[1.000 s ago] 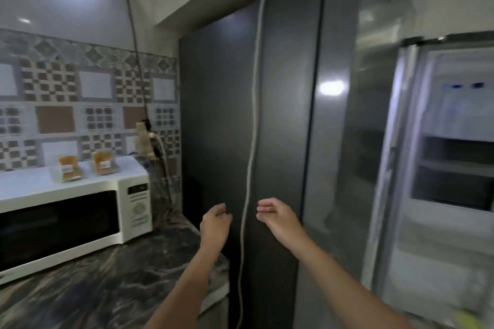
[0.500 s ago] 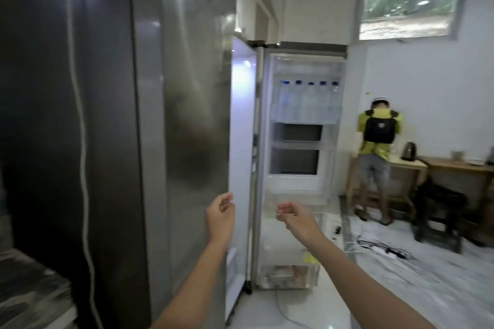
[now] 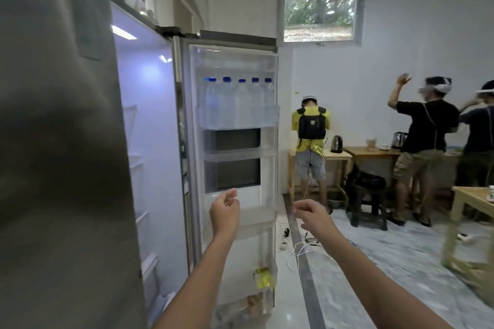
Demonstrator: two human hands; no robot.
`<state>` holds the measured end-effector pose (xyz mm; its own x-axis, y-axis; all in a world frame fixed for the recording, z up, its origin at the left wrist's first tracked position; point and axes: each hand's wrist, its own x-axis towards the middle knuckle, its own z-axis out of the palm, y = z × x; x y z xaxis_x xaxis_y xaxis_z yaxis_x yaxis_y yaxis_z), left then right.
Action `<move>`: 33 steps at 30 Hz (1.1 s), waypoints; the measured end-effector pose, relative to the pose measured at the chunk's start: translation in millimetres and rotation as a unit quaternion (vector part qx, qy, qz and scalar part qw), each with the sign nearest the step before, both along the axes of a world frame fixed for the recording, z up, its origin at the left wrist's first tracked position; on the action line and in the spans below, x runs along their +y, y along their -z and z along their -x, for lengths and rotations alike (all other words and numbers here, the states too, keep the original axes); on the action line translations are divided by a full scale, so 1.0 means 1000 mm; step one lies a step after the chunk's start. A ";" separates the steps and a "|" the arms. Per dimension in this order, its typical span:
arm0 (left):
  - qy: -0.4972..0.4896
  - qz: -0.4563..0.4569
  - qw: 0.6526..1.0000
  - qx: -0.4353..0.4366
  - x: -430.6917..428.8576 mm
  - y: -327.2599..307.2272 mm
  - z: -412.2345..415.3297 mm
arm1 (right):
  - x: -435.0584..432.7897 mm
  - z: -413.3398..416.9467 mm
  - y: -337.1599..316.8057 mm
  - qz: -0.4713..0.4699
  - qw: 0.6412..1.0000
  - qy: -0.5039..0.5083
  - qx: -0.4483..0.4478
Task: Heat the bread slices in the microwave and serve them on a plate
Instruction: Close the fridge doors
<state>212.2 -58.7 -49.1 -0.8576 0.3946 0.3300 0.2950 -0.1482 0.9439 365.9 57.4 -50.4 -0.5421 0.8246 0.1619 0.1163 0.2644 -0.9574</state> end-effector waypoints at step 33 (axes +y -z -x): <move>0.105 0.087 0.982 0.129 0.661 -0.046 0.126 | 0.628 0.141 0.013 0.067 0.995 0.069 0.009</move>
<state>86.3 602.3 -2.9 -0.6485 0.6231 0.4373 0.5074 -0.0744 0.8585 225.1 685.4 -63.8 -0.4203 0.9058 0.0540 0.1246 0.1166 -0.9853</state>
